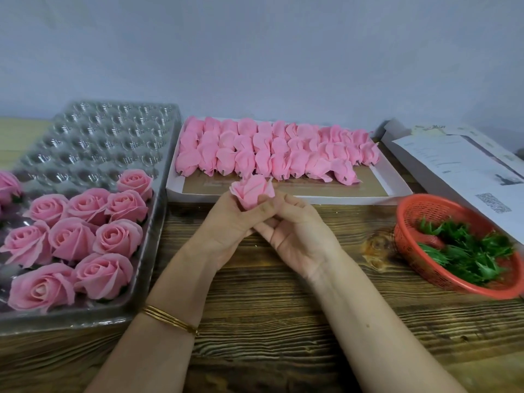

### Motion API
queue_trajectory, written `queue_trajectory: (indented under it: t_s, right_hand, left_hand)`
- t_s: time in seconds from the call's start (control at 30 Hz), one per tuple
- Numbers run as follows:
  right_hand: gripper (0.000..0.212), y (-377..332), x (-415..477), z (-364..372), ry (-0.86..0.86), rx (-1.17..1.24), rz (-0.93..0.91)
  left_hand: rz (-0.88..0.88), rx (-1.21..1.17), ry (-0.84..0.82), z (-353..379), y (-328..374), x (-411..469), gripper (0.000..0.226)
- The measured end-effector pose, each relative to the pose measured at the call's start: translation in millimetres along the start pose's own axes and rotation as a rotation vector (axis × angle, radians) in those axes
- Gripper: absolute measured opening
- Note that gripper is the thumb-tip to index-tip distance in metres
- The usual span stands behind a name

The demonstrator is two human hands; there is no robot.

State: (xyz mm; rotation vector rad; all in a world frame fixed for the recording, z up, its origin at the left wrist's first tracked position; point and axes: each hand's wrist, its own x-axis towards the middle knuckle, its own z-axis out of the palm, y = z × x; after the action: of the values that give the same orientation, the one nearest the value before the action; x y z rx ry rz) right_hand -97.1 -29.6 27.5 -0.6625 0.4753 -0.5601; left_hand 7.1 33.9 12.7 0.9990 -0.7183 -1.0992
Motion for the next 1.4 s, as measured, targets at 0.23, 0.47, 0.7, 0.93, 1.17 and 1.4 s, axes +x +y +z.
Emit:
queue_trajectory:
  t_s: [0.23, 0.47, 0.7, 0.93, 1.17, 1.4]
  right_hand:
    - [0.033, 0.1, -7.5, -3.6, 0.003, 0.036, 0.039]
    - [0.073, 2.2, -7.8, -7.3, 0.018, 0.067, 0.116]
    - [0.065, 0.8, -9.9, -12.0, -0.019, 0.021, 0.176]
    - [0.063, -2.5, -10.7, -15.6, -0.05, -0.004, 0.17]
    - [0.072, -4.1, -11.2, -13.1, -0.057, -0.014, 0.156]
    - [0.062, -4.4, -9.5, -18.2, -0.059, -0.054, 0.136]
  left_hand:
    - [-0.015, 0.042, -0.053, 1.7, 0.6, -2.0, 0.04]
    - [-0.066, 0.145, -0.061, -0.1, 2.4, -5.2, 0.057]
    - [-0.072, 0.272, -0.079, -4.7, 1.3, -4.4, 0.034]
    - [-0.056, 0.315, -0.12, -4.9, 1.6, -5.0, 0.031]
    - [-0.003, 0.266, -0.139, 0.5, 1.4, -6.1, 0.017]
    - [0.016, 0.234, -0.02, 0.8, -2.2, -3.2, 0.035]
